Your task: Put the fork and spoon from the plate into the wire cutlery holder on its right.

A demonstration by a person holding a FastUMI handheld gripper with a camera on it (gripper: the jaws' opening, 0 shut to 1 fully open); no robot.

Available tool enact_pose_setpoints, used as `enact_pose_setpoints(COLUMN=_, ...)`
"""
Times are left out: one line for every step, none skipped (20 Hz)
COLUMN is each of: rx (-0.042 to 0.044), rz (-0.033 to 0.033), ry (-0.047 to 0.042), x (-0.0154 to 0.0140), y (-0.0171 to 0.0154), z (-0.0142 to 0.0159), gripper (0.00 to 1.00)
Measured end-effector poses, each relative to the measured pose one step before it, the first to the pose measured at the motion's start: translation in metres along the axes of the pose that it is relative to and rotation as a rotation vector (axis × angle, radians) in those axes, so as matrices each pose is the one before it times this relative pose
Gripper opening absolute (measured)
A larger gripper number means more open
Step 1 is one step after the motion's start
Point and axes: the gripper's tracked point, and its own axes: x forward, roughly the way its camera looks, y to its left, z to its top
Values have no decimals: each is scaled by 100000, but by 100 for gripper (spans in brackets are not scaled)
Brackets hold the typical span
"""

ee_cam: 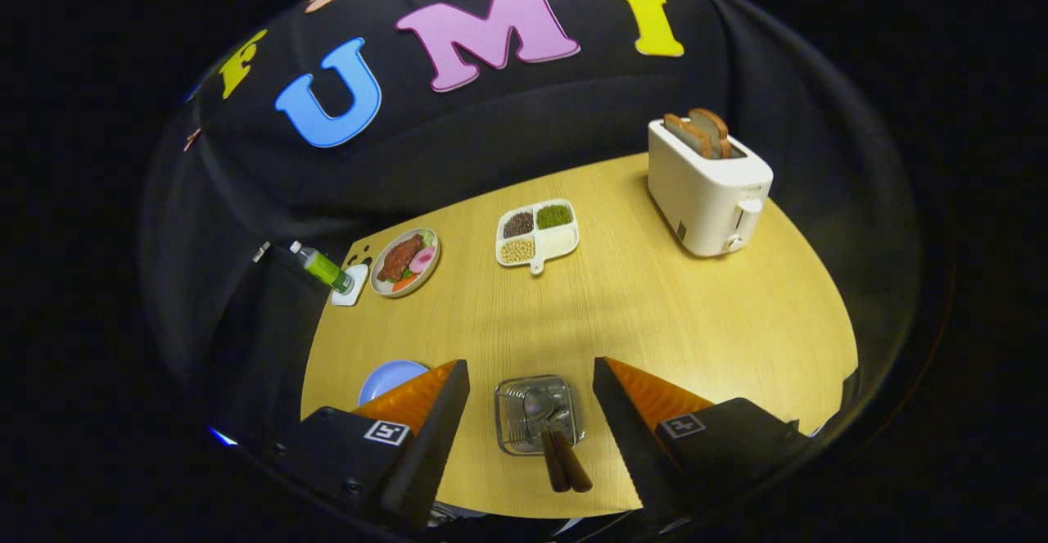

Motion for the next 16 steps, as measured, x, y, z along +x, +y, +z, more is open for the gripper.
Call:
enact_pose_setpoints(rx=-2173, rz=689, ry=-4973, x=-948, y=270, z=1164, gripper=97)
enact_pose_setpoints(rx=-1652, rz=640, ry=-4631, x=-583, y=389, z=1324, gripper=97)
enact_pose_setpoints(rx=-1666, rz=274, ry=-4314, x=-846, y=212, z=1408, gripper=98)
enact_pose_setpoints(rx=-1722, rz=-9, ry=-4408, x=-1070, y=-76, z=1627, gripper=99)
enact_pose_setpoints(rx=-1663, rz=34, ry=-4283, x=-844, y=99, z=1551, gripper=99)
enact_pose_setpoints(rx=-1636, rz=400, ry=-4121, x=-1009, y=171, z=1594, gripper=99)
enact_pose_setpoints(rx=-1768, rz=256, ry=-4072, x=-826, y=-38, z=1655, gripper=99)
enact_pose_setpoints(rx=-1644, rz=721, ry=-3537, x=-689, y=112, z=1417, gripper=99)
enact_pose_setpoints(rx=-1603, rz=1227, ry=-3591, x=-772, y=217, z=1443, gripper=99)
enact_pose_setpoints(rx=-2488, rz=1042, ry=-2673, x=-627, y=293, z=1437, gripper=98)
enact_pose_setpoints(rx=-2770, rz=770, ry=-2353, x=-624, y=-79, z=1185, gripper=99)
enact_pose_setpoints(rx=-2603, rz=607, ry=-2546, x=-634, y=-65, z=1263, gripper=99)
enact_pose_setpoints(rx=-2938, rz=1182, ry=-1928, x=-630, y=4, z=948, gripper=98)
enact_pose_setpoints(rx=-2963, rz=852, ry=-2416, x=-503, y=-109, z=931, gripper=98)
enact_pose_setpoints(rx=-2749, rz=1743, ry=-1204, x=-624, y=-13, z=483, gripper=99)
enact_pose_setpoints(rx=-2553, rz=1570, ry=-1520, x=-514, y=28, z=203, gripper=98)
